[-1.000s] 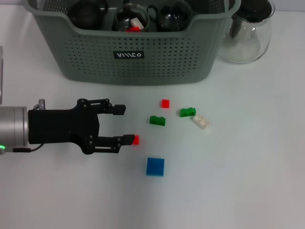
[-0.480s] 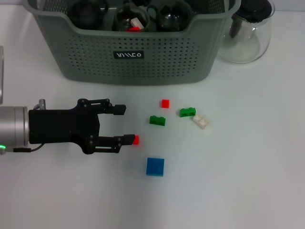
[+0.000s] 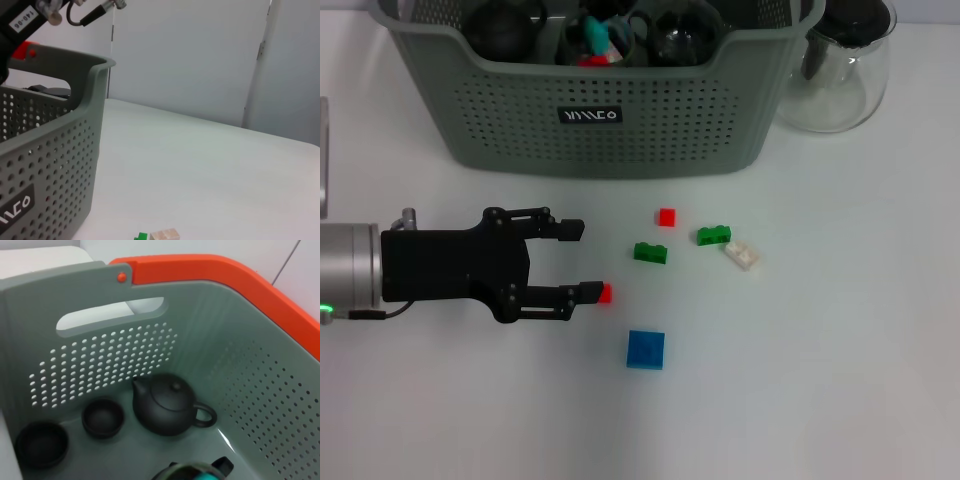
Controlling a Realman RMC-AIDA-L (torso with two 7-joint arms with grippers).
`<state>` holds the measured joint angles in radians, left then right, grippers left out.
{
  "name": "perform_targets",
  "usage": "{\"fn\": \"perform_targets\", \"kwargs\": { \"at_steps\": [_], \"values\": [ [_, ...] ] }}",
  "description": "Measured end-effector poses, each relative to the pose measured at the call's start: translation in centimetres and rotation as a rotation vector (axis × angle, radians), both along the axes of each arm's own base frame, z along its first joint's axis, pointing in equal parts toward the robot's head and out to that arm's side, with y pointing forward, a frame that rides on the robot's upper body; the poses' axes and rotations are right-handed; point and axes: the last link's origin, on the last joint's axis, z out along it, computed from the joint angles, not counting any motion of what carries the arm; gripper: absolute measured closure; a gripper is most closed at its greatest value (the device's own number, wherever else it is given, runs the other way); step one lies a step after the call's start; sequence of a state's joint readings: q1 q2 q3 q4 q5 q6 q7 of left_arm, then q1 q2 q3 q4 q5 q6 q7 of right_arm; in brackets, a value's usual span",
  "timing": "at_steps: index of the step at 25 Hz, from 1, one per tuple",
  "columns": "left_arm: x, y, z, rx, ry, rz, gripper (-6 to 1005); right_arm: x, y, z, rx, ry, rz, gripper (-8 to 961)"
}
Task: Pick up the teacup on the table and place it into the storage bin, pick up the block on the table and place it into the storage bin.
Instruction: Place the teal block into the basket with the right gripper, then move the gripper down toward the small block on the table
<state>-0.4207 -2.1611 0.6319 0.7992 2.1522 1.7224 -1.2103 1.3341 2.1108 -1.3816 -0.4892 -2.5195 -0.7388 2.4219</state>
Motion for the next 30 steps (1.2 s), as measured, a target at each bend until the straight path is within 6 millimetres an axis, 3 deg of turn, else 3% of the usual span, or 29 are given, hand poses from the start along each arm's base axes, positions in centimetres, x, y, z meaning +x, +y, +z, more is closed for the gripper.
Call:
{"fn": "perform_targets", "kwargs": {
  "at_steps": [5, 10, 13, 17, 21, 25, 30],
  "values": [
    [0.0, 0.0, 0.0, 0.0, 0.0, 0.001, 233, -0.4, 0.0, 0.0, 0.001, 0.001, 0.011, 267],
    [-0.1, -0.1, 0.0, -0.001, -0.001, 0.002, 233, -2.2, -0.7, 1.5, -0.022, 0.07, 0.042, 138],
    [-0.1, -0.2, 0.0, -0.004, -0.003, 0.0, 233, -3.8, -2.1, 3.9, -0.047, 0.15, 0.069, 61],
    [-0.1, -0.2, 0.1, -0.004, -0.003, 0.001, 233, -5.0, -5.4, 7.5, -0.086, 0.192, 0.113, 68],
    [-0.1, -0.2, 0.1, -0.004, -0.002, -0.002, 233, -4.2, -9.8, 9.7, -0.203, 0.222, 0.126, 72],
    [-0.1, -0.2, 0.1, -0.001, 0.0, -0.002, 233, -2.0, -13.4, 10.6, -0.379, 0.235, 0.086, 73],
    [0.0, 0.0, 0.2, -0.003, 0.0, -0.011, 233, 2.2, -15.3, 10.1, -0.499, 0.157, -0.107, 75]
  ]
}}
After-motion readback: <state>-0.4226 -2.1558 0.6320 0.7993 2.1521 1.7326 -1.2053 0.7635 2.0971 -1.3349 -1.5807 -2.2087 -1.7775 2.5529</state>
